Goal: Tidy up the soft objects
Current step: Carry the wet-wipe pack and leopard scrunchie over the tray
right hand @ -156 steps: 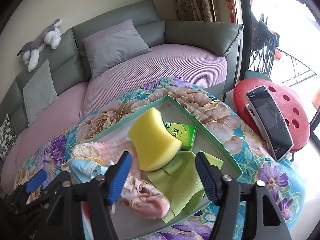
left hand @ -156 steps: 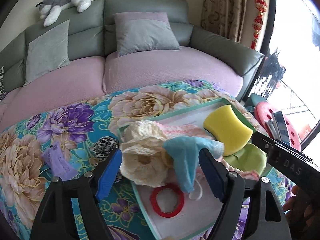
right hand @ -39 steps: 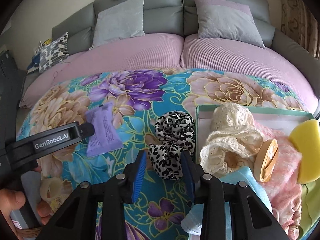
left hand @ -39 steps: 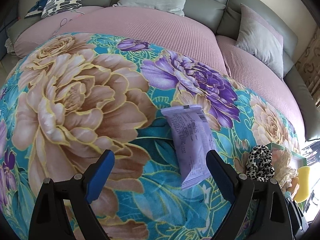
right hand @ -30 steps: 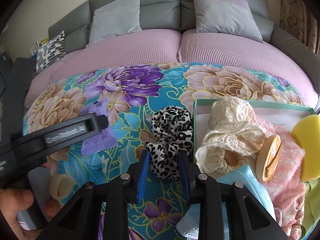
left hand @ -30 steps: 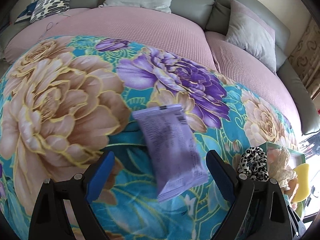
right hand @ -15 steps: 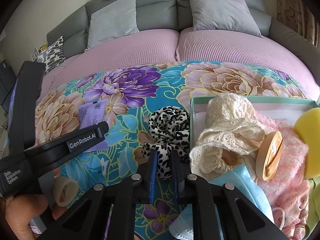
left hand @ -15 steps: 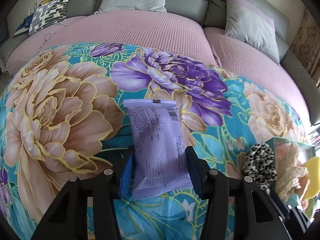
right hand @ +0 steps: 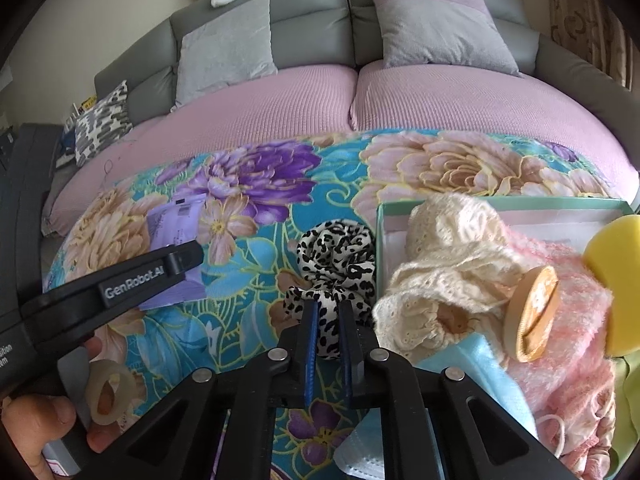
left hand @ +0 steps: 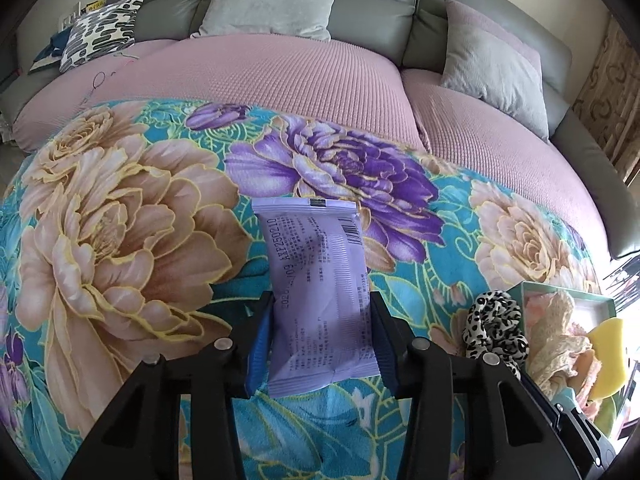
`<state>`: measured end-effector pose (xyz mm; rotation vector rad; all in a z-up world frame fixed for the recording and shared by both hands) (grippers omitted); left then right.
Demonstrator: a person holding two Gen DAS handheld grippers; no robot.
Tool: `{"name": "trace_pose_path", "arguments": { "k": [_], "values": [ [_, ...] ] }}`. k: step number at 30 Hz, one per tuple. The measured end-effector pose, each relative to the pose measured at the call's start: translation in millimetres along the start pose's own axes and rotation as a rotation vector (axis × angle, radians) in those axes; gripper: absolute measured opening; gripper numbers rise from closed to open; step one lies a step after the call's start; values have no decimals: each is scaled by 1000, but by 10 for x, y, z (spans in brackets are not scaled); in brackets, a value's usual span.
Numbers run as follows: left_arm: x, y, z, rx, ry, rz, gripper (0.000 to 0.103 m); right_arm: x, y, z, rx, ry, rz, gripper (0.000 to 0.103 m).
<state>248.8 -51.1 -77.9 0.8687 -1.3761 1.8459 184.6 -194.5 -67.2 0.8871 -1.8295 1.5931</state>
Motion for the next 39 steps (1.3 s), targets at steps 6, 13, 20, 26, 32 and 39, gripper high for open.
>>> {"name": "trace_pose_path", "arguments": {
  "k": [6, 13, 20, 26, 32, 39],
  "values": [
    [310, -111, 26, 3, 22, 67, 47, 236, -137, 30, -21, -18, 85, 8],
    [669, -223, 93, -3, 51, 148, 47, 530, -284, 104, -60, -49, 176, 7],
    [923, -247, 172, -17, 78, 193, 47, 854, -383, 184, -84, -48, 257, 7],
    [1072, -211, 301, -42, 106, 213, 47, 1074, -426, 268, -96, -26, 303, 7],
    [1211, -117, 546, -93, 150, 226, 47, 1377, -399, 493, -130, 27, 359, 7],
    [1395, 85, 959, -200, 210, 236, 47, 1713, -262, 911, -209, 120, 396, 8]
  ]
}}
Point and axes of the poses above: each gripper's, at about its wrist camera, not at the fingertips, and x roughly against the way its jaws point, z to its right, y to its underside, the point moved 9 cm from there along -x, roughly the way its jaws point, and after that the axes turned 6 degrees about x, right-handed, at the moved point
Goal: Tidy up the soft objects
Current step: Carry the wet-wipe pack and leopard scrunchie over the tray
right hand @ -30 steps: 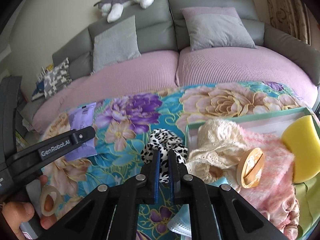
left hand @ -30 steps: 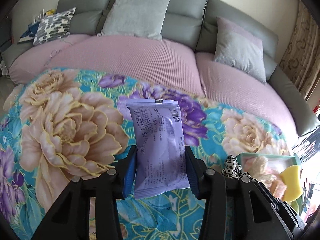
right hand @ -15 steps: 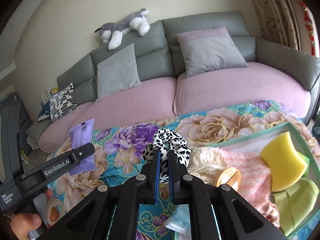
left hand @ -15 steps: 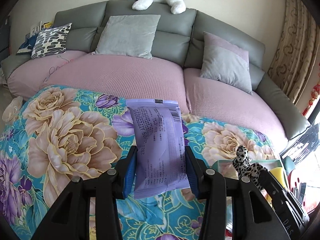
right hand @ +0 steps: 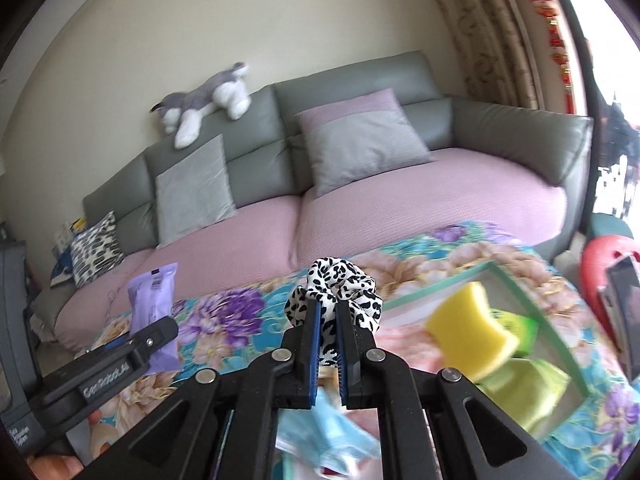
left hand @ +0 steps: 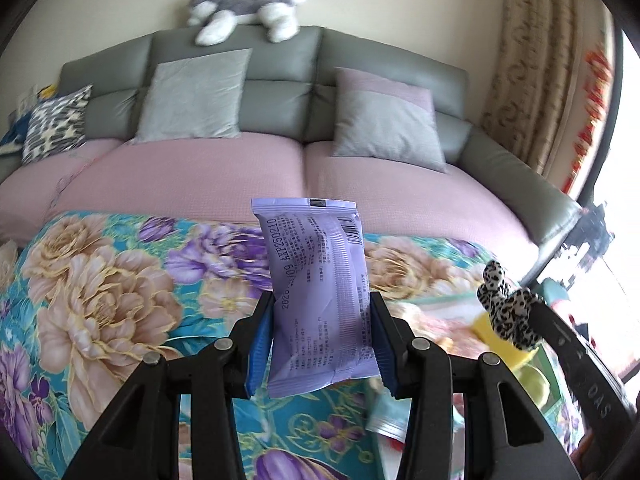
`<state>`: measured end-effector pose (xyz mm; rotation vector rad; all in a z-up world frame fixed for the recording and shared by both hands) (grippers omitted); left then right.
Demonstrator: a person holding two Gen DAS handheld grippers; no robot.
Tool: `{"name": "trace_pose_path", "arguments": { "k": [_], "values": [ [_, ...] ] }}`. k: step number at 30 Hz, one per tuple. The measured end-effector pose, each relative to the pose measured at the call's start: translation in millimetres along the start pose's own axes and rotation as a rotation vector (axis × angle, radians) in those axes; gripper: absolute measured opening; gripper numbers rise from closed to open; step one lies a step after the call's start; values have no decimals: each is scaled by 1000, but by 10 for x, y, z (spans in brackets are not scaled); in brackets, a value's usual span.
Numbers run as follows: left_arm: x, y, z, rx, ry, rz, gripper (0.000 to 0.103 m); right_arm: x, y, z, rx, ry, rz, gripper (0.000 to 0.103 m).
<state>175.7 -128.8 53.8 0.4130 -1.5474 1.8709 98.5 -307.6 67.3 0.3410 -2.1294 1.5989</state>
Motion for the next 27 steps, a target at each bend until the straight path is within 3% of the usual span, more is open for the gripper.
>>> {"name": "trace_pose_path", "arguments": {
  "k": [11, 18, 27],
  "values": [
    [-27, 422, 934, -194, 151, -78, 47, 330, 20, 606, -62, 165, 10, 8],
    [-63, 654, 1214, -265, 174, -116, 47, 438, 139, 806, -85, 206, -14, 8],
    [-277, 850, 1314, -309, 147, -171, 47, 121, 467, 955, -91, 220, -157, 8]
  ]
}}
Point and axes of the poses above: each gripper's, at about its wrist camera, not at the fingertips, and x roughly against the way its jaws point, z to its right, y to its underside, the point moved 9 cm from there along -x, roughly the way its jaws point, and after that the axes turned 6 degrees about x, right-handed, at the moved point
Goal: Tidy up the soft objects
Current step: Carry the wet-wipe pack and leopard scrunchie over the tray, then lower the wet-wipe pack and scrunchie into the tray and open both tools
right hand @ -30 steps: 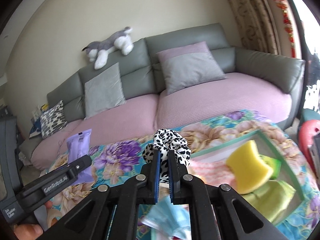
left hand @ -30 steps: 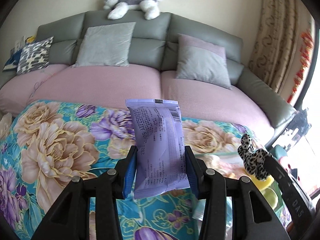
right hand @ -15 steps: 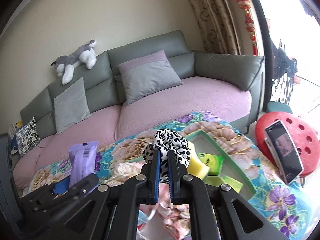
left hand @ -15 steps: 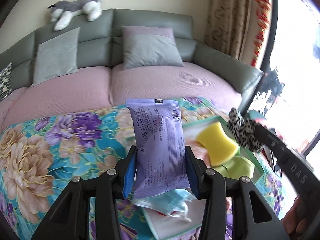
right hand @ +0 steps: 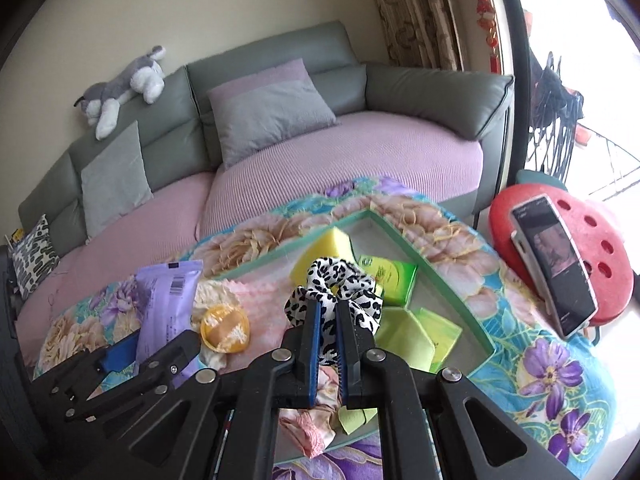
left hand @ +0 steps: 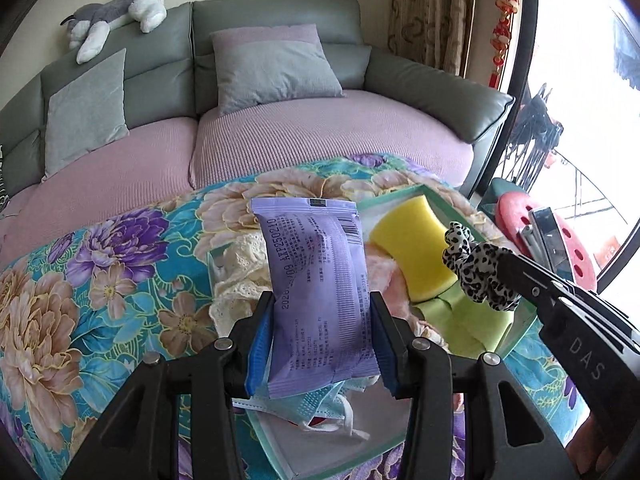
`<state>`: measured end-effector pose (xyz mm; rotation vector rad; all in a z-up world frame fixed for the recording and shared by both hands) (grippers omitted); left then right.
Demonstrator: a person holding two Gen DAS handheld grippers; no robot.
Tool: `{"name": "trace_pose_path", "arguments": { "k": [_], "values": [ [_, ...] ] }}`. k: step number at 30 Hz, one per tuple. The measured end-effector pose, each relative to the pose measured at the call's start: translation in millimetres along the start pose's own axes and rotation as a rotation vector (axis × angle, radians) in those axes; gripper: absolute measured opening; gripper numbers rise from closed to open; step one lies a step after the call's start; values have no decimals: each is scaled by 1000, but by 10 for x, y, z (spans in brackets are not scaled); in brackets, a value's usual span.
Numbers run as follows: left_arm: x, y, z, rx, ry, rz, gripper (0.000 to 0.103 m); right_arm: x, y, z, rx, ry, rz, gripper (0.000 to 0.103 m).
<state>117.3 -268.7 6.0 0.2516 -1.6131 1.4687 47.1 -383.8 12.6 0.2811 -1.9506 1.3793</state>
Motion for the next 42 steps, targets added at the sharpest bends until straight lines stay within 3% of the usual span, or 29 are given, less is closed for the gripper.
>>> {"name": "trace_pose_path", "arguments": {
  "k": [7, 26, 31, 35, 42],
  "values": [
    [-184, 110, 87, -25, 1, -50, 48, -255, 181, -9, 13, -2, -92, 8],
    [-541, 342, 173, -48, -16, -152, 48, -580, 429, 67, -26, -4, -234, 8],
    [-546, 349, 170, -35, -7, -160, 49, -577, 425, 66, -17, 0, -236, 10],
    [-513, 317, 157, -25, 0, -156, 60, -546, 399, 70, -16, 6, -230, 10],
    [-356, 206, 133, -17, 11, -122, 64, -467, 338, 77, 7, 27, -212, 11]
  ]
}}
Point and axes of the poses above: each gripper's, at about its wrist camera, not at the fingertips, and x roughly against the way its jaws point, z to its right, y to its underside, the point moved 9 cm from there along -x, roughly the way its jaws point, and after that the axes turned 6 degrees about x, right-handed, at the moved point
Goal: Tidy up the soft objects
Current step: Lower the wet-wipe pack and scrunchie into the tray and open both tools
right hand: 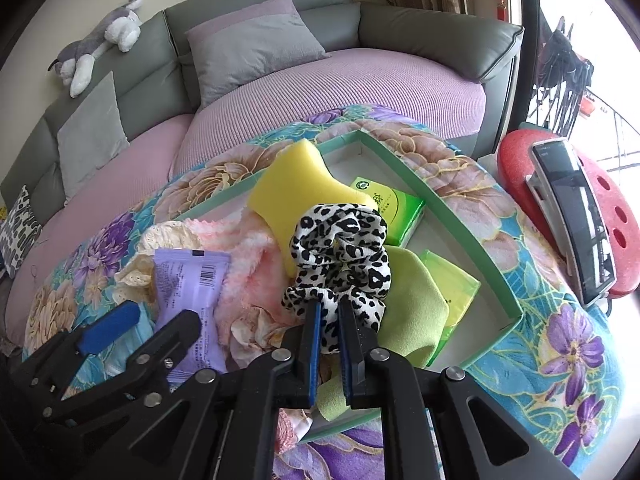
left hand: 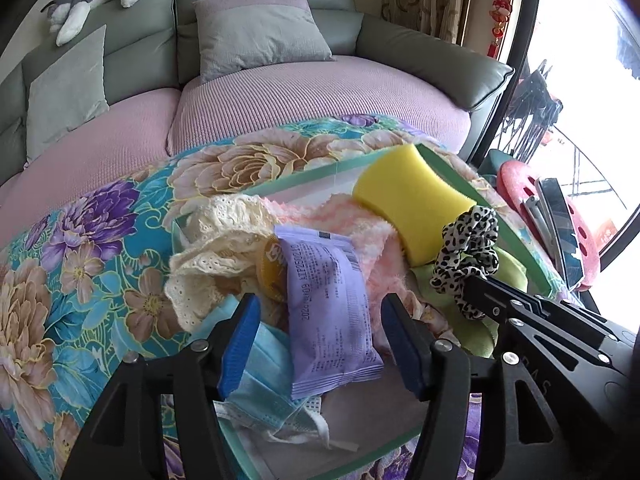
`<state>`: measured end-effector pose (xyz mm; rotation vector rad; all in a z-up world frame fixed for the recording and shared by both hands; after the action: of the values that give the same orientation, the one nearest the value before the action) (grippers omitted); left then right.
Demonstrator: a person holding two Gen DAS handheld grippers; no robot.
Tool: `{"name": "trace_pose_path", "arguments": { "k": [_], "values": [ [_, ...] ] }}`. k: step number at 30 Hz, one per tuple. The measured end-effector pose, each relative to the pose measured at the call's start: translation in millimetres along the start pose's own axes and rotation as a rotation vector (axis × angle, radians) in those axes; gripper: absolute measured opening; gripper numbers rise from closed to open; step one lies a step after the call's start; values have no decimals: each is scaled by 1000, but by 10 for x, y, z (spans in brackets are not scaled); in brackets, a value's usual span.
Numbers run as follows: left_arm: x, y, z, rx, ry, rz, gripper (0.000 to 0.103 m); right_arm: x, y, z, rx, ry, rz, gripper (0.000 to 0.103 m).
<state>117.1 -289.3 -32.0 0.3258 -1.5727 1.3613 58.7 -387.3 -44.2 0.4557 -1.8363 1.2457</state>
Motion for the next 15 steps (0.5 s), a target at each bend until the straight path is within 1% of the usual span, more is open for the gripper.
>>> {"name": "trace_pose_path", "arguments": {
  "k": [6, 7, 9, 10, 11, 13, 14, 15],
  "values": [
    [163, -80, -70, 24, -1, 34, 65, 30, -12, 8, 16, 18, 3, 11],
    [190, -93, -94, 32, -4, 41, 65, 28, -11, 7, 21, 23, 2, 14],
    [225, -112, -130, 45, -8, 51, 71, 33, -15, 7, 29, 29, 4, 15],
    [237, -118, -148, 50, -12, 55, 81, 41, -19, 4, 31, 30, 7, 19],
    [247, -124, -171, 54, -19, 58, 85, 52, -25, 1, 35, 32, 11, 23],
    [265, -137, -231, 64, -40, 69, 85, 62, -26, -6, 43, 39, 13, 40],
    [269, -140, -270, 73, -48, 70, 85, 65, -28, -10, 48, 44, 15, 43],
    [276, -137, -297, 80, -51, 70, 85, 70, -34, -13, 55, 49, 18, 50]
  ]
}}
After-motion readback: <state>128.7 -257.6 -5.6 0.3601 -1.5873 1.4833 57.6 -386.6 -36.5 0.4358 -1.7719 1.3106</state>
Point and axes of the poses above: each gripper's, at about its wrist camera, not at the fingertips, and x roughly against the way its jaws point, z to its right, y to its underside, the point moved 9 cm from there along -x, roughly the way its jaws point, and after that the axes turned 6 degrees about x, right-handed, at the moved point
